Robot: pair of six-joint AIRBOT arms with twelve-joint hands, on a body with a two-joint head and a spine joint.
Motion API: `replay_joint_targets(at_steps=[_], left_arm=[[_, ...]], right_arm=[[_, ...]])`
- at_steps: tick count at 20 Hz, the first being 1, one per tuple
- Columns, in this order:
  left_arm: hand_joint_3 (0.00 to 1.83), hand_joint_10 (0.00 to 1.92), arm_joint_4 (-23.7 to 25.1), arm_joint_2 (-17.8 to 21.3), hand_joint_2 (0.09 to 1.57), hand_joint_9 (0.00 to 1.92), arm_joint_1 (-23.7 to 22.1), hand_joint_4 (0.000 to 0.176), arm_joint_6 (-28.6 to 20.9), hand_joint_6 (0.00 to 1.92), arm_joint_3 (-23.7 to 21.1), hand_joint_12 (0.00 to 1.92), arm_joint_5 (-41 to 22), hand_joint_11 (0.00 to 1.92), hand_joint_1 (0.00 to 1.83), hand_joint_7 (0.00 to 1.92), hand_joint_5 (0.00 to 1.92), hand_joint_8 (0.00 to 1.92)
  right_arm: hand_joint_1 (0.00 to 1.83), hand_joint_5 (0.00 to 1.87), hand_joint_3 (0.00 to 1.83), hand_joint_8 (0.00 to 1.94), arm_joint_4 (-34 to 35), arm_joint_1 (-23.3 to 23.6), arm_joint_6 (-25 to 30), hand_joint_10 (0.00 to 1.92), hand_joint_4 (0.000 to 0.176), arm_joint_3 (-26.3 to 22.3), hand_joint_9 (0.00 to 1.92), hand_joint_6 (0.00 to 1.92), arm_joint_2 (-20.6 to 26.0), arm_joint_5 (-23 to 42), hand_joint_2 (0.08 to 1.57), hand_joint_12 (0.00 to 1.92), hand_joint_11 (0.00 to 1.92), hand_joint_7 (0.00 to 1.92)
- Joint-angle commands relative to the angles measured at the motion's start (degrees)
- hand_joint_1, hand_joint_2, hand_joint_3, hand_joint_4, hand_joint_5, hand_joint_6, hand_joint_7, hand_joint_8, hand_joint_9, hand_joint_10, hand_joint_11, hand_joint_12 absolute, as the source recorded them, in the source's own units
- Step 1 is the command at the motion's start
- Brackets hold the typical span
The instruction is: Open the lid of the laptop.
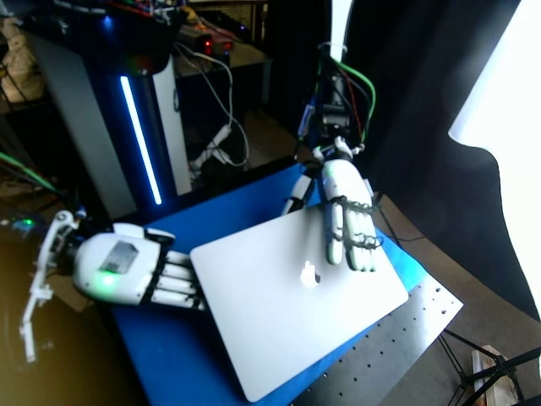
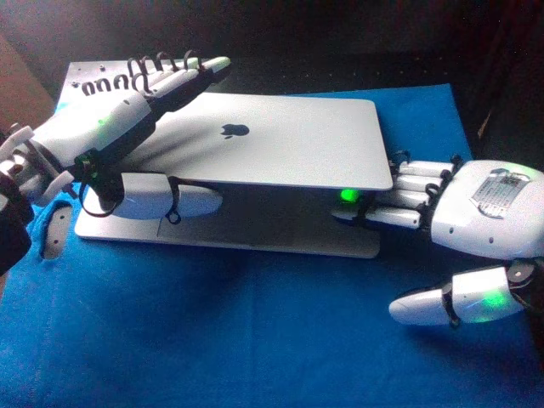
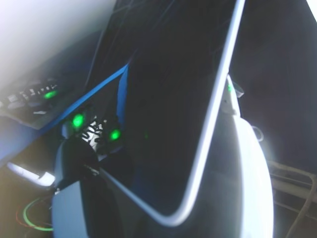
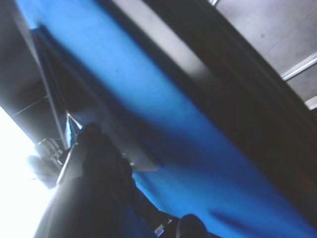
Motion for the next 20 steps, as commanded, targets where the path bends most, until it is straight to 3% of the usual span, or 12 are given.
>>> replay_joint_targets(at_steps=[1,5,7,11,14,15,20], left_arm=[[0.00,0.00,-0.5,-0.2,1.00,0.00,-0.6,0.176,-0.5,0.00,0.3,0.00,-8.0,0.00,0.72,0.00,0.00,0.00],[0.00,0.00,-0.3,-0.6,1.01,0.00,-0.9,0.162,-0.5,0.00,0.4,0.00,-7.7,0.00,0.70,0.00,0.00,0.00],[0.00,0.00,-0.2,-0.7,1.01,0.00,-1.0,0.174,-0.5,0.00,0.4,0.00,-7.6,0.00,0.66,0.00,0.00,0.00],[0.00,0.00,0.1,-0.6,1.00,0.00,-2.0,0.176,-0.5,0.00,0.6,0.00,-7.5,0.00,0.76,0.00,0.00,0.00],[0.01,0.00,1.1,-0.6,1.02,0.00,-4.2,0.176,-0.5,0.00,1.3,0.00,-6.5,0.00,0.71,0.00,0.00,0.00],[0.00,0.00,1.1,-0.6,1.02,0.00,-4.6,0.156,-0.5,0.00,1.4,0.00,-6.6,0.00,0.76,0.00,0.00,0.00],[0.00,0.00,0.8,-1.2,1.02,0.00,-6.3,0.132,-0.5,0.00,2.5,0.00,-6.5,0.00,0.74,0.00,0.00,0.00]], right_arm=[[0.00,0.00,0.00,0.00,0.9,1.5,0.1,0.00,0.000,0.0,0.00,0.00,-0.7,6.3,1.20,0.00,0.00,0.00],[0.00,0.00,0.00,0.00,0.8,2.0,0.1,0.00,0.000,0.6,0.00,0.00,-3.1,6.3,1.20,0.00,0.00,0.00],[0.00,0.00,0.00,0.00,0.8,2.0,0.1,0.00,0.000,1.1,0.00,0.00,-4.5,6.3,1.19,0.00,0.00,0.00],[0.00,0.00,0.00,0.00,0.8,2.0,0.1,0.00,0.000,1.7,0.00,0.00,-5.7,5.8,1.17,0.00,0.00,0.00],[0.00,0.00,0.00,0.00,0.0,2.0,0.1,0.00,0.000,1.7,0.00,0.00,-6.1,3.1,1.19,0.00,0.00,0.00],[0.00,0.00,0.00,0.00,-0.7,2.0,0.1,0.00,0.000,1.8,0.00,0.00,-6.3,2.2,1.19,0.00,0.00,0.00],[0.00,0.00,0.01,0.00,-2.4,1.9,0.1,0.00,0.000,1.8,0.00,0.00,-7.0,0.1,1.21,0.00,0.00,0.00]])
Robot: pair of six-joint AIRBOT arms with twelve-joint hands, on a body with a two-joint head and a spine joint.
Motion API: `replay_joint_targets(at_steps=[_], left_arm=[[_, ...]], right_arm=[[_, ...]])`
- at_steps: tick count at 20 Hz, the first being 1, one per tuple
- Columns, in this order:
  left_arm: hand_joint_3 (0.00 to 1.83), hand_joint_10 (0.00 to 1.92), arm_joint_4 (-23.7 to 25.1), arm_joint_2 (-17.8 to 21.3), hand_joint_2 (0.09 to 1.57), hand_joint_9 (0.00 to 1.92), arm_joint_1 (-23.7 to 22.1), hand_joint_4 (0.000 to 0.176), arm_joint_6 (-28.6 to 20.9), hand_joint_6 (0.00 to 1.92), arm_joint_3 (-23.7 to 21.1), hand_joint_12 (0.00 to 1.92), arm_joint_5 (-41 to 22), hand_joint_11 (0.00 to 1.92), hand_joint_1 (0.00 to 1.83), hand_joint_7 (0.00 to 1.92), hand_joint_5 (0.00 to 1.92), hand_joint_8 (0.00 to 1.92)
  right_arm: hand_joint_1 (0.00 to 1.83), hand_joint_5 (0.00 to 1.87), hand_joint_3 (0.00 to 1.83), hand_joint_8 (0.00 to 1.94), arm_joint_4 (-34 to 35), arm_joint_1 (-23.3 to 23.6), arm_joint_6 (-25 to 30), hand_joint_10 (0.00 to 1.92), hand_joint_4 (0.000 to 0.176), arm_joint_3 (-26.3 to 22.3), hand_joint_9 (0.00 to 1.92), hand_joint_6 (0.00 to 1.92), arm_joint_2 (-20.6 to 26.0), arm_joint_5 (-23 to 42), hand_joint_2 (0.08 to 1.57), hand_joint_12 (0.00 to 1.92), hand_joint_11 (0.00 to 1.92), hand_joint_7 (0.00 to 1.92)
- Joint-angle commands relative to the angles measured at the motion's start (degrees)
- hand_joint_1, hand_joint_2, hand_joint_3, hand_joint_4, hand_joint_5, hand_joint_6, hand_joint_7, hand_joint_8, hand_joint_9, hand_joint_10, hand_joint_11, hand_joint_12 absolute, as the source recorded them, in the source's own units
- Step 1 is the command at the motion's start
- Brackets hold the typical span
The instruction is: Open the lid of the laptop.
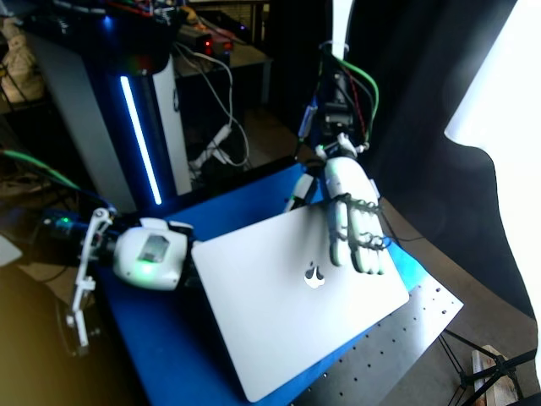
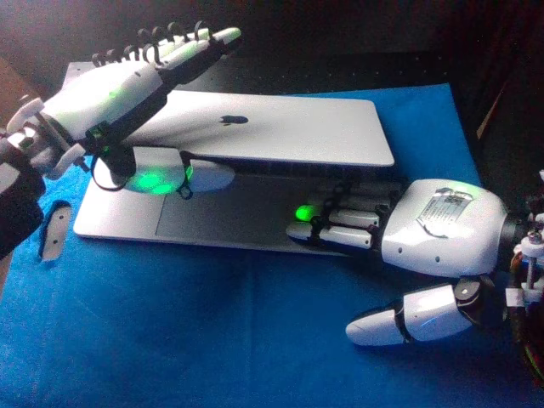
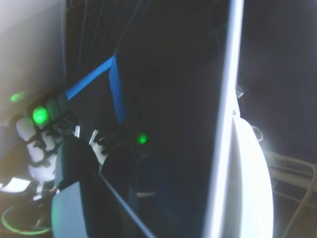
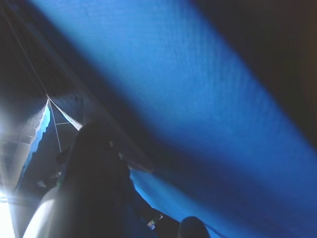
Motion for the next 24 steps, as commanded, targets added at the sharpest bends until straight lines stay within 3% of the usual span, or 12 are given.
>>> replay_joint_targets(at_steps=[1,2,3,6,12,13,15,16,17,20,22,24], left_arm=[[0.00,0.00,-1.5,-0.3,1.02,0.00,-1.7,0.131,-0.5,0.00,0.9,0.00,-7.7,0.00,0.74,0.00,0.00,0.00],[0.00,0.00,-1.7,-0.6,1.02,0.00,-2.6,0.126,-0.5,0.00,1.8,0.00,-6.6,0.00,0.73,0.00,0.00,0.00],[0.00,0.00,-1.8,-1.0,0.99,0.00,-3.5,0.147,-0.5,0.00,2.6,0.00,-5.5,0.00,0.78,0.00,0.00,0.00],[0.01,0.00,-2.5,-2.6,1.05,0.00,-6.7,0.175,-0.5,0.00,6.1,0.00,-2.4,0.00,0.69,0.00,0.00,0.00],[0.00,0.00,-5.6,-4.6,1.08,0.00,-9.2,0.176,-0.5,0.00,9.1,0.00,-2.7,0.00,0.69,0.00,0.00,0.00],[0.00,0.00,-6.1,-5.1,1.08,0.00,-9.6,0.165,-0.5,0.00,9.7,0.00,-2.7,0.00,0.72,0.00,0.00,0.00],[0.00,0.00,-6.7,-5.7,1.08,0.00,-10.6,0.169,-0.5,0.00,10.9,0.00,-2.0,0.00,0.68,0.00,0.00,0.00],[0.00,0.00,-7.5,-6.1,1.08,0.00,-11.4,0.158,-0.5,0.01,11.9,0.00,-1.3,0.00,0.66,0.00,0.02,0.00],[0.00,0.00,-8.0,-6.4,1.07,0.00,-12.3,0.173,-0.5,0.00,13.3,0.00,-0.2,0.00,0.77,0.00,0.00,0.00],[0.00,0.00,-7.9,-7.3,1.07,0.00,-15.7,0.176,-0.4,0.00,16.9,0.00,3.9,0.00,0.85,0.00,0.00,0.00],[0.00,0.00,-7.0,-8.4,1.07,0.00,-19.0,0.176,1.1,0.00,19.6,0.00,7.8,0.00,0.82,0.00,0.00,0.00],[0.00,0.00,-8.2,-9.1,1.08,0.00,-21.3,0.176,5.9,0.00,21.0,0.00,10.9,0.00,0.78,0.00,0.00,0.00]], right_arm=[[0.00,0.00,0.01,0.00,-0.4,0.5,0.1,0.00,0.000,-0.1,0.00,0.00,-0.8,2.2,1.21,0.00,0.00,0.00],[0.00,0.00,0.01,0.00,-0.4,0.5,0.1,0.00,0.000,-0.1,0.00,0.00,-0.8,2.2,1.22,0.01,0.01,0.00],[0.00,0.00,0.01,0.00,-0.4,0.5,0.1,0.00,0.000,-0.1,0.00,0.00,-0.8,2.2,1.22,0.00,0.00,0.00],[0.00,0.00,0.01,0.00,-0.5,0.4,0.1,0.00,0.000,-0.2,0.00,0.00,-0.8,2.2,1.24,0.00,0.00,0.00],[0.00,0.00,0.01,0.00,-1.1,0.4,0.1,0.00,0.000,-0.1,0.00,0.00,-0.8,2.2,1.25,0.00,0.00,0.00],[0.00,0.00,0.00,0.00,-1.2,0.4,0.1,0.00,0.000,-0.1,0.00,0.00,-0.8,2.2,1.24,0.00,0.00,0.00],[0.00,0.00,0.00,0.00,-1.6,0.4,0.1,0.00,0.000,-0.1,0.00,0.00,-0.8,2.2,1.24,0.00,0.00,0.00],[0.00,0.00,0.00,0.00,-2.0,0.4,0.1,0.00,0.000,-0.1,0.00,0.00,-0.8,2.2,1.24,0.00,0.00,0.00],[0.00,0.00,0.00,0.00,-2.5,0.4,0.1,0.00,0.000,-0.1,0.00,0.00,-0.8,2.2,1.24,0.00,0.00,0.00],[0.00,0.00,0.00,0.00,-2.8,0.4,0.2,0.00,0.000,-0.2,0.00,0.00,-0.8,2.2,1.23,0.00,0.00,0.00],[0.00,0.00,0.00,0.00,-3.2,0.4,0.5,0.00,0.000,-0.2,0.00,0.00,-0.8,2.2,1.22,0.00,0.00,0.00],[0.00,0.00,0.00,0.00,-3.8,0.4,1.1,0.00,0.000,-0.2,0.00,0.00,-0.8,2.2,1.24,0.00,0.00,0.00]])
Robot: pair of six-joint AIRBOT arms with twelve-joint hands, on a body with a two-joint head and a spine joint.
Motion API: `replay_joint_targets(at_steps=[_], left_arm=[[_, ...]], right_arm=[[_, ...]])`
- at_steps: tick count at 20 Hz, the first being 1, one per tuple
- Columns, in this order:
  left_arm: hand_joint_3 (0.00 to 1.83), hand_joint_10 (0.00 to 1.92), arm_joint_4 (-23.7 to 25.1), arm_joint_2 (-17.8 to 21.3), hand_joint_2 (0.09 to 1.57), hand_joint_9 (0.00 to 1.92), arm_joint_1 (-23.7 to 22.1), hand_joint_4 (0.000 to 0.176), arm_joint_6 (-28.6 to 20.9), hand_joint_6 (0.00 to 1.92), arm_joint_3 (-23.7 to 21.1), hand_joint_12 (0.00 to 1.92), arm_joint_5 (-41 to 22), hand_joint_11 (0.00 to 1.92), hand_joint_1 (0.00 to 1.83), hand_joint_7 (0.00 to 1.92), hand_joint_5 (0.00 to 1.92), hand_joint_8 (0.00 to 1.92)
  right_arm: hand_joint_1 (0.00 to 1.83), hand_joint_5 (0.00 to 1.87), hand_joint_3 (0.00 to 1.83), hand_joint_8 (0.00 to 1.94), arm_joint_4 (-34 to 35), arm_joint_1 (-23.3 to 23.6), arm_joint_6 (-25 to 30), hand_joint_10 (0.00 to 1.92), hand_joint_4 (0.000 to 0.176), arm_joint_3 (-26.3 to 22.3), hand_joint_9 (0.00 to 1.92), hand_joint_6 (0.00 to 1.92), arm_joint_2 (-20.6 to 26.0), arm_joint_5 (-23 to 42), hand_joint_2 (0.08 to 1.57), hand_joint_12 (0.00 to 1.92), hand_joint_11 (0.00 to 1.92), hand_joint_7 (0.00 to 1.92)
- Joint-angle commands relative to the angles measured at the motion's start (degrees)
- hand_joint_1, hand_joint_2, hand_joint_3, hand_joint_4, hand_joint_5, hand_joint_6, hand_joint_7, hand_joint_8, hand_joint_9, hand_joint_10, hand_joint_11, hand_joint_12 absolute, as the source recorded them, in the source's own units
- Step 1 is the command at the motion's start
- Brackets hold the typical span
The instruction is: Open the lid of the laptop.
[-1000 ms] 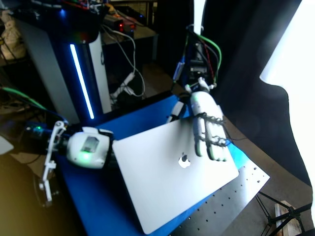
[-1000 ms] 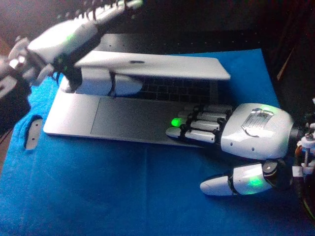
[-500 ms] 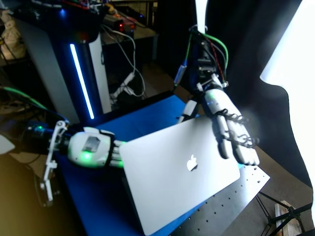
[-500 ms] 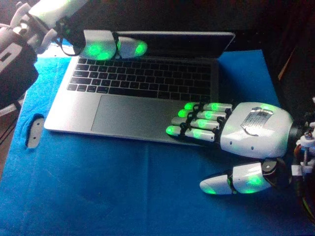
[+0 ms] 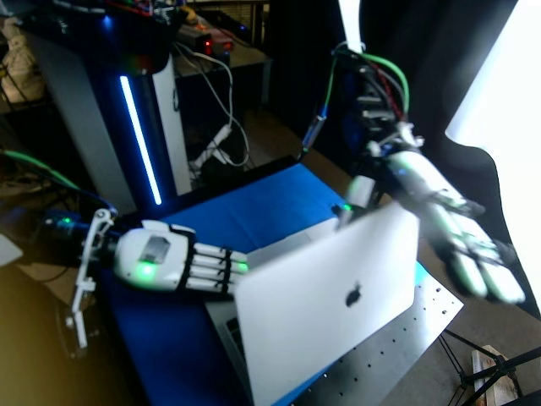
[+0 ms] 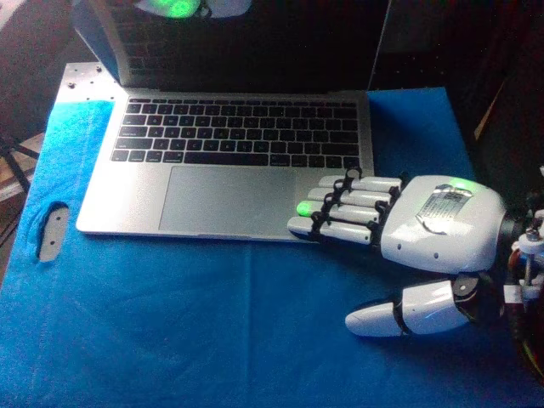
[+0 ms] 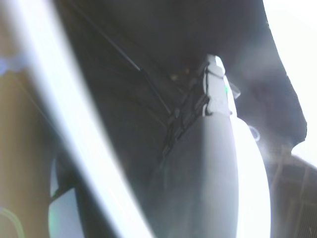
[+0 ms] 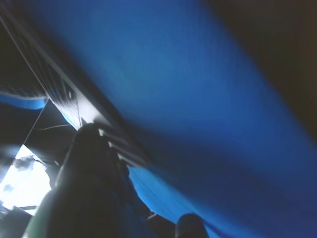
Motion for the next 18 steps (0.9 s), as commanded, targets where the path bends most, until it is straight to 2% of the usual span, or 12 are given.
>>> replay_joint_targets(at_steps=[1,5,7,9,14,15,16,18], left_arm=[[0.00,0.00,-3.2,0.5,1.07,0.00,-1.1,0.176,0.3,0.00,2.0,0.00,-4.0,0.00,0.82,0.00,0.00,0.00],[0.00,0.00,0.9,-1.3,1.05,0.00,-5.4,0.176,0.8,0.00,6.2,0.00,1.9,0.00,0.85,0.00,0.00,0.00],[0.01,0.00,2.3,-1.5,1.07,0.00,-7.4,0.176,2.9,0.00,7.2,0.00,4.8,0.00,0.78,0.00,0.00,0.00],[0.00,0.00,2.4,-1.9,1.07,0.00,-9.8,0.176,7.1,0.00,7.9,0.00,7.3,0.00,0.80,0.00,0.00,0.00],[0.00,0.00,3.3,-5.0,1.08,0.00,-13.4,0.176,7.5,0.00,13.5,0.00,11.2,0.00,0.76,0.00,0.00,0.00],[0.00,0.00,3.3,-5.4,1.08,0.00,-13.8,0.176,7.5,0.00,14.2,0.00,11.6,0.00,0.75,0.00,0.00,0.00],[0.01,0.00,3.3,-5.8,1.09,0.00,-14.3,0.176,7.5,0.00,15.1,0.00,11.6,0.00,0.64,0.00,0.00,0.00],[0.00,0.00,2.4,-5.9,1.10,0.00,-14.5,0.176,7.5,0.00,15.6,0.00,11.1,0.00,0.66,0.00,0.00,0.00]], right_arm=[[0.00,0.00,0.00,0.00,-2.3,0.2,0.4,0.00,0.000,-0.4,0.00,0.00,-0.7,3.0,1.22,0.00,0.00,0.00],[0.00,0.00,0.00,0.00,-3.0,0.2,1.7,0.00,0.000,-0.5,0.00,0.00,-0.8,3.0,1.20,0.00,0.00,0.00],[0.00,0.00,0.00,0.00,-3.0,0.2,1.7,0.00,0.000,-0.5,0.00,0.00,-0.8,3.0,1.19,0.00,0.00,0.00],[0.00,0.00,0.00,0.00,-3.0,0.2,1.7,0.00,0.000,-0.5,0.00,0.00,-0.8,3.0,1.18,0.00,0.00,0.00],[0.00,0.00,0.00,0.00,-3.0,0.3,1.8,0.00,0.000,-0.5,0.00,0.00,-0.8,3.0,1.17,0.00,0.00,0.00],[0.00,0.00,0.00,0.00,-3.0,0.3,1.8,0.00,0.000,-0.4,0.00,0.00,-0.9,3.0,1.18,0.00,0.00,0.00],[0.00,0.00,0.00,0.00,-3.0,0.3,1.8,0.00,0.000,-0.4,0.00,0.00,-0.9,3.0,1.18,0.00,0.00,0.00],[0.00,0.00,0.00,0.00,-3.0,0.4,1.7,0.00,0.000,-0.4,0.00,0.00,-1.0,3.0,1.19,0.00,0.00,0.00]])
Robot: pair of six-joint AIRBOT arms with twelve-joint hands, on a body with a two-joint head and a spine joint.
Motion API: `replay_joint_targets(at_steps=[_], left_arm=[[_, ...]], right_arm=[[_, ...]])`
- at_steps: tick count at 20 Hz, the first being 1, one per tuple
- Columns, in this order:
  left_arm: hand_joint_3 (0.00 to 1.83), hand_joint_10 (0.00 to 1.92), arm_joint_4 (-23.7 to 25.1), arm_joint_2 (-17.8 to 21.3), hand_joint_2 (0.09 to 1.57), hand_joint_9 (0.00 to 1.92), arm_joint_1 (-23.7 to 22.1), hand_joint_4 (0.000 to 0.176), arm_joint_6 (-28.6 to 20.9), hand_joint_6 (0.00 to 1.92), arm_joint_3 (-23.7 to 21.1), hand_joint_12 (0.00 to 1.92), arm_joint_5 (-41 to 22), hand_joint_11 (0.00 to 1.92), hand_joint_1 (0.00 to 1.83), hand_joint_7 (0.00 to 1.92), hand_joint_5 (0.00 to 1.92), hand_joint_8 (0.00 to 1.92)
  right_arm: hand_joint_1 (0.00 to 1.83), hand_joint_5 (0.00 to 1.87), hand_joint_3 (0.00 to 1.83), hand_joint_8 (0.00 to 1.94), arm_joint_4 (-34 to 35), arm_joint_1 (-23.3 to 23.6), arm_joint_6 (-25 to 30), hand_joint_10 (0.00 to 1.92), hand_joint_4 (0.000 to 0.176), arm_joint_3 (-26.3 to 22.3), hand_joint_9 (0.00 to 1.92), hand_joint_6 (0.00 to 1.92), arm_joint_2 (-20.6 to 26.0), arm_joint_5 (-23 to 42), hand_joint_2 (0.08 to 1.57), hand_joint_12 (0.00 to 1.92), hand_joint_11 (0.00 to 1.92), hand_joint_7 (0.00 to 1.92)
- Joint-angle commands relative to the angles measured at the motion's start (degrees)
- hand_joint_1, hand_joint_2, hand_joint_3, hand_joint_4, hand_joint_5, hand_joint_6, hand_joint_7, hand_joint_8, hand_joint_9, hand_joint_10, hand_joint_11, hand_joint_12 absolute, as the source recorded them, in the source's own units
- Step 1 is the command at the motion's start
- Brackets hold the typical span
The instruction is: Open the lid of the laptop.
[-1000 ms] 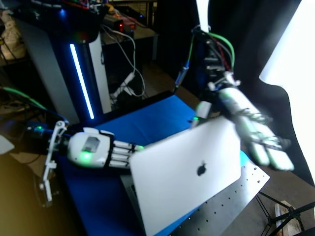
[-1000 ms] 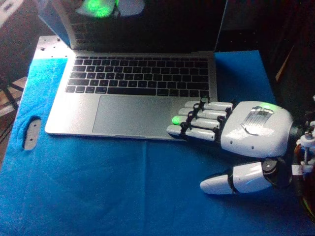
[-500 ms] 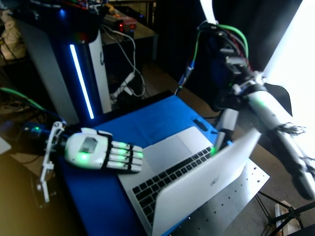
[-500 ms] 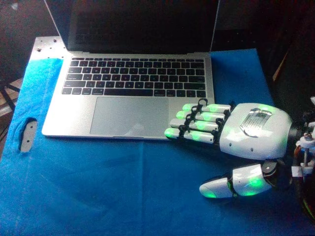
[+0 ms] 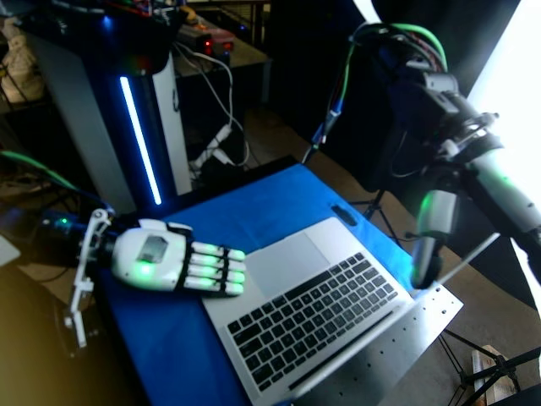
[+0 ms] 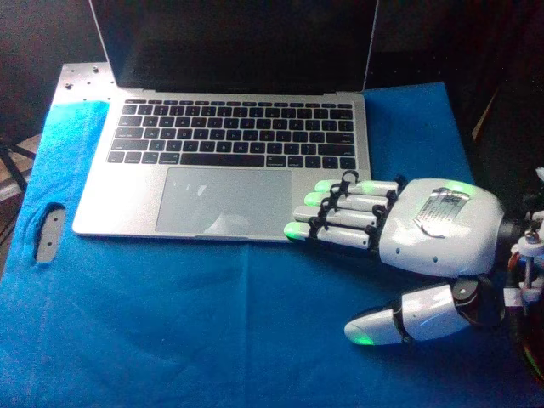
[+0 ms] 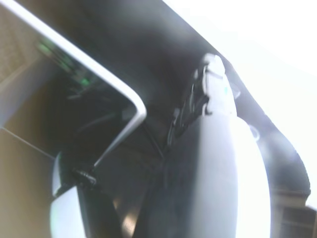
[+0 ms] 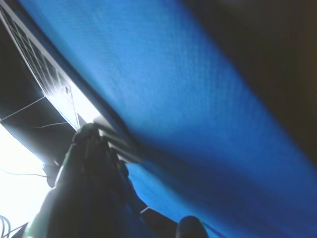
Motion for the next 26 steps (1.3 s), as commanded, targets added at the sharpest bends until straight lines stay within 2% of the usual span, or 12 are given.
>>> replay_joint_targets(at_steps=[1,6,8,11,14,16,17,19,20,21,24,26], left_arm=[[0.01,0.00,-1.3,0.0,1.11,0.00,-1.2,0.176,-0.2,0.00,1.0,0.00,-9.9,0.00,0.63,0.00,0.00,0.00],[0.00,0.00,-3.5,-2.9,1.11,0.00,-0.3,0.176,-0.3,0.00,6.1,0.00,-8.2,0.00,0.64,0.00,0.00,0.00],[0.00,0.00,-4.1,-3.5,1.07,0.00,0.1,0.176,-0.3,0.00,7.8,0.00,-7.7,0.00,0.73,0.00,0.00,0.00],[0.00,0.00,-5.4,-3.1,1.06,0.00,0.3,0.176,-1.0,0.00,7.2,0.00,-9.5,0.00,0.73,0.00,0.00,0.00],[0.00,0.00,-4.9,-0.1,1.07,0.00,1.4,0.176,-1.2,0.00,2.3,0.00,-12.4,0.00,0.64,0.00,0.00,0.00],[0.00,0.00,-3.7,4.4,1.05,0.00,3.7,0.176,-1.7,0.00,-5.0,0.00,-18.1,0.00,0.52,0.00,0.00,0.00],[0.00,0.00,-1.4,5.7,1.04,0.00,4.9,0.176,-4.0,0.00,-7.0,0.00,-20.7,0.00,0.52,0.00,0.00,0.00],[0.00,0.00,3.5,7.5,1.03,0.00,9.0,0.176,-13.8,0.00,-9.7,0.00,-26.9,0.00,0.59,0.00,0.00,0.00],[0.00,0.00,4.2,8.4,1.01,0.00,10.5,0.176,-16.5,0.00,-10.9,0.00,-29.8,0.00,0.64,0.00,0.00,0.00],[0.00,0.00,4.4,9.8,1.00,0.00,11.8,0.176,-17.9,0.00,-12.5,0.00,-32.4,0.00,0.59,0.00,0.00,0.00],[0.00,0.00,5.2,15.3,0.98,0.00,15.2,0.176,-18.7,0.00,-19.5,0.00,-39.7,0.00,0.75,0.00,0.00,0.00],[0.00,0.00,6.0,19.6,0.94,0.00,20.4,0.176,-21.3,0.00,-25.6,0.00,-48.4,0.00,0.78,0.00,0.00,0.00]], right_arm=[[0.00,0.00,0.00,0.00,-1.5,0.4,0.4,0.00,0.000,-0.3,0.00,0.00,-0.9,2.7,1.20,0.00,0.00,0.00],[0.00,0.00,0.00,0.00,-1.8,1.2,0.4,0.00,0.000,0.5,0.00,0.00,-1.8,2.9,1.19,0.00,0.00,0.00],[0.00,0.00,0.00,0.00,-2.3,1.7,0.4,0.00,0.000,0.7,0.00,0.00,-2.3,3.0,1.20,0.00,0.00,0.00],[0.00,0.00,0.00,0.00,-2.2,1.9,0.4,0.00,0.000,0.9,0.00,0.00,-2.4,3.6,1.20,0.00,0.00,0.00],[0.00,0.00,0.00,0.00,-0.2,1.9,0.4,0.00,0.000,0.8,0.00,0.00,-2.0,4.5,1.19,0.00,0.00,0.00],[0.00,0.00,0.00,0.00,3.3,1.9,0.4,0.00,0.000,0.7,0.00,0.00,-2.0,7.2,1.20,0.00,0.00,0.00],[0.00,0.00,0.00,0.00,5.0,1.9,0.4,0.00,0.000,0.7,0.00,0.00,-2.0,8.6,1.19,0.00,0.00,0.00],[0.00,0.00,0.01,0.00,10.5,1.9,0.4,0.00,0.000,0.3,0.00,0.00,0.5,13.7,1.21,0.00,0.00,0.00],[0.00,0.01,0.01,0.00,12.5,1.9,0.4,0.00,0.000,-0.1,0.00,0.00,1.4,15.0,1.22,0.00,0.00,0.00],[0.00,0.02,0.01,0.00,13.8,1.9,0.4,0.00,0.000,-0.3,0.00,0.01,2.6,18.9,1.23,0.00,0.01,0.01],[0.00,0.06,0.00,0.02,18.7,1.9,0.4,0.02,0.000,-1.3,0.06,0.01,4.9,27.0,1.22,0.03,0.08,0.07],[0.00,0.07,0.00,0.00,22.4,1.3,0.4,0.00,0.000,-1.9,0.03,0.00,6.4,33.1,1.19,0.01,0.05,0.05]])
